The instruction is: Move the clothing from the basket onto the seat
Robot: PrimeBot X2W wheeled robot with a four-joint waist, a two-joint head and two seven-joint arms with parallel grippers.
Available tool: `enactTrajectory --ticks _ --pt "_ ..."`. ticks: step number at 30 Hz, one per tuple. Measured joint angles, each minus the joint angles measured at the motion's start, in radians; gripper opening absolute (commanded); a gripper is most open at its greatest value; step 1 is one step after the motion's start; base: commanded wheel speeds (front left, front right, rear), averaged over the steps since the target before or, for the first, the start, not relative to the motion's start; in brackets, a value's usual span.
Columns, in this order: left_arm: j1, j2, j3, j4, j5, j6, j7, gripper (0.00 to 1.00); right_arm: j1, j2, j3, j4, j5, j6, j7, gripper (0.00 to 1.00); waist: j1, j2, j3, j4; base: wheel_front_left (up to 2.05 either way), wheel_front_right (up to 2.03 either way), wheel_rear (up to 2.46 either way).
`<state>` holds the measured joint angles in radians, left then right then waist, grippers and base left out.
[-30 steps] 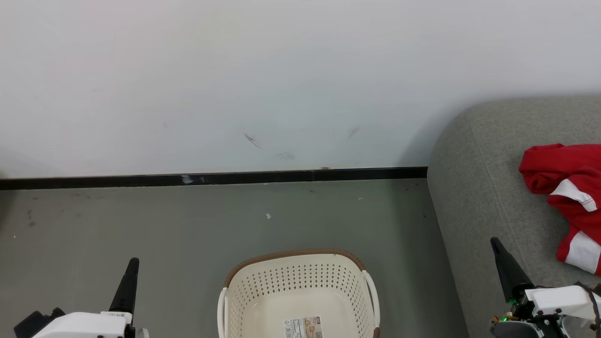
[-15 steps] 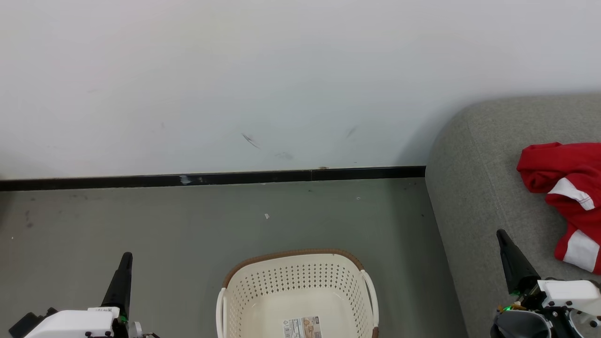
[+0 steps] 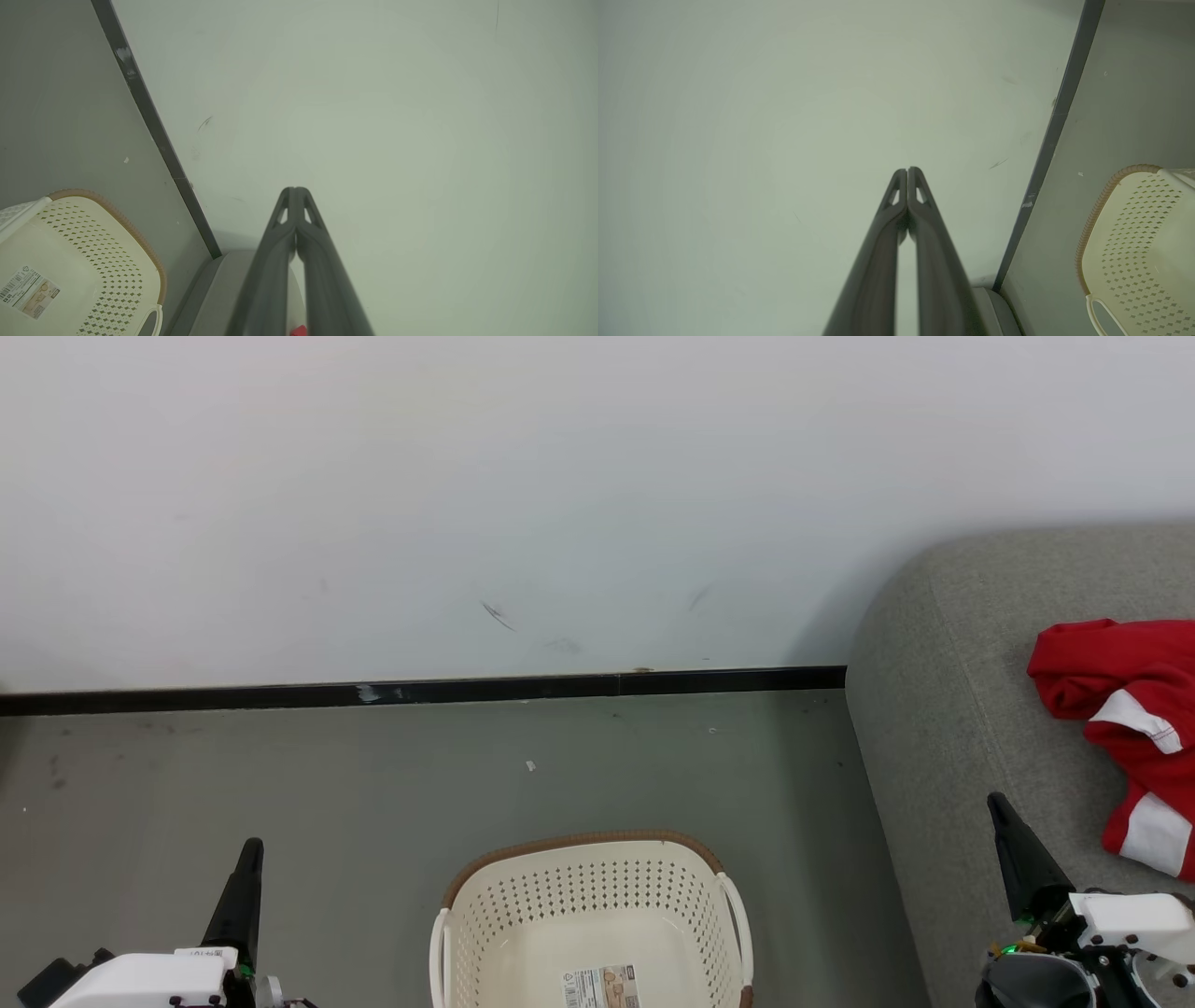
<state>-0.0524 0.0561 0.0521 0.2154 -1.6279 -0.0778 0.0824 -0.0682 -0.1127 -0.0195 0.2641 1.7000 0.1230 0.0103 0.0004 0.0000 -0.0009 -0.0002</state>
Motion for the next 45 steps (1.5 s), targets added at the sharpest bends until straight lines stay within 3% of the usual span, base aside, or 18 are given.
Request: enactTrajectory --ticks 45 --pt "-0.001 -0.001 0.001 0.007 0.000 -0.004 0.000 0.00 0.000 -0.001 0.000 0.003 0.005 0.000 0.000 0.00 -0.0002 0.0000 0.000 0.000 0.00 0.00 0.00"
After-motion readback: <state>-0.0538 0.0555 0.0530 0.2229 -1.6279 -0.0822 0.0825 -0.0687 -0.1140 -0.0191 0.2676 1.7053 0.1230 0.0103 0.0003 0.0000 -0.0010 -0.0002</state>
